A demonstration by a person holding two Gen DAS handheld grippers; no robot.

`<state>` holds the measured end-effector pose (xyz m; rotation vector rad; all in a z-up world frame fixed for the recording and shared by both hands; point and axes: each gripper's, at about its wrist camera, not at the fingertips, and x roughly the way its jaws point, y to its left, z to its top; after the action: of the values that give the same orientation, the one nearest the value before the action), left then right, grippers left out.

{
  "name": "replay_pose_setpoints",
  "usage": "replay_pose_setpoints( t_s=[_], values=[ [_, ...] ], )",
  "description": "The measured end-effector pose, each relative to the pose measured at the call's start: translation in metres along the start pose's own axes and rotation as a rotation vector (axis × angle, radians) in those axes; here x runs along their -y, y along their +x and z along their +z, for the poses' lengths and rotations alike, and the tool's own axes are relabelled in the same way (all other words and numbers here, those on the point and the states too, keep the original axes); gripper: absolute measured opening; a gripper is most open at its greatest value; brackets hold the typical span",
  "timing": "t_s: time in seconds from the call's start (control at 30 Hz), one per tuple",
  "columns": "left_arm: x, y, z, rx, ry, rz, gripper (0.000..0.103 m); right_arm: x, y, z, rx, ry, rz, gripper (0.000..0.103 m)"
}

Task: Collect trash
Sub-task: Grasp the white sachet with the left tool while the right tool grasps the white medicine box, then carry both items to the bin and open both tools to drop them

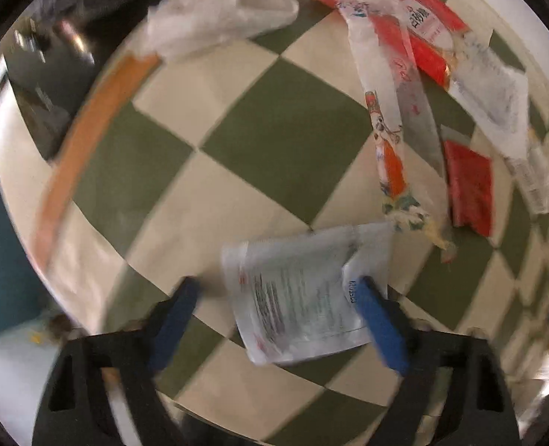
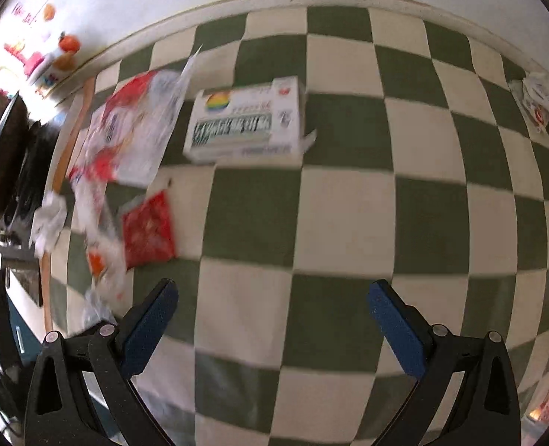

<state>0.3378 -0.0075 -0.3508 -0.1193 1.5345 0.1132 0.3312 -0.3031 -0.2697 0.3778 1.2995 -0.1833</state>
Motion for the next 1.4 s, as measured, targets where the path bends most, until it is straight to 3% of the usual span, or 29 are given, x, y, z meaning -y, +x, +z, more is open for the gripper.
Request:
replay_pose_setpoints(
  t_s=[0.03, 0.1, 0.13, 0.27, 0.4, 0.53, 0.63, 0.7, 0.8, 1.03, 1.23, 1.4],
  values=[
    [0.002, -0.004, 0.003, 0.016, 0.011, 0.001, 0.046, 0.002, 0.001, 0.004, 0.007, 0.008, 0.004, 0.103],
    [0.001, -0.009, 0.012, 0.020, 0.014, -0.005, 0.019, 0.004, 0.003, 0.024, 0.032, 0.034, 0.024, 0.103],
    [-0.001, -0.010, 0.016, 0.017, 0.008, -0.007, 0.016, 0.003, 0.005, 0.032, 0.045, 0.045, 0.030, 0.103],
    [-0.010, -0.015, 0.032, 0.049, -0.016, 0.036, 0.015, -0.011, 0.015, 0.067, 0.152, 0.053, 0.006, 0.103],
    [-0.024, -0.023, 0.039, 0.075, -0.047, 0.069, 0.014, -0.032, 0.043, 0.090, 0.128, 0.035, -0.006, 0.103],
    [-0.029, -0.032, 0.046, 0.105, -0.043, 0.111, 0.014, -0.052, 0.079, 0.098, 0.073, -0.008, -0.101, 0.103],
    [-0.026, -0.038, 0.049, 0.117, -0.041, 0.124, 0.014, -0.060, 0.082, 0.098, 0.097, -0.020, -0.123, 0.103],
    [-0.023, -0.039, 0.047, 0.126, -0.042, 0.124, 0.014, -0.059, 0.080, 0.096, 0.115, -0.009, -0.127, 0.097],
    [-0.014, -0.046, 0.024, 0.146, -0.047, 0.115, 0.014, -0.048, 0.073, 0.092, 0.119, 0.013, -0.085, 0.097],
    [-0.027, -0.082, 0.007, 0.222, -0.065, 0.072, 0.014, -0.039, 0.032, 0.063, 0.148, -0.044, 0.017, 0.096],
    [-0.073, -0.120, -0.013, 0.312, -0.118, 0.043, 0.014, -0.079, -0.008, 0.023, 0.152, -0.204, 0.093, 0.096],
    [-0.124, -0.144, -0.042, 0.369, -0.199, 0.025, 0.014, -0.145, -0.033, -0.019, 0.128, -0.363, 0.195, 0.096]
  ],
)
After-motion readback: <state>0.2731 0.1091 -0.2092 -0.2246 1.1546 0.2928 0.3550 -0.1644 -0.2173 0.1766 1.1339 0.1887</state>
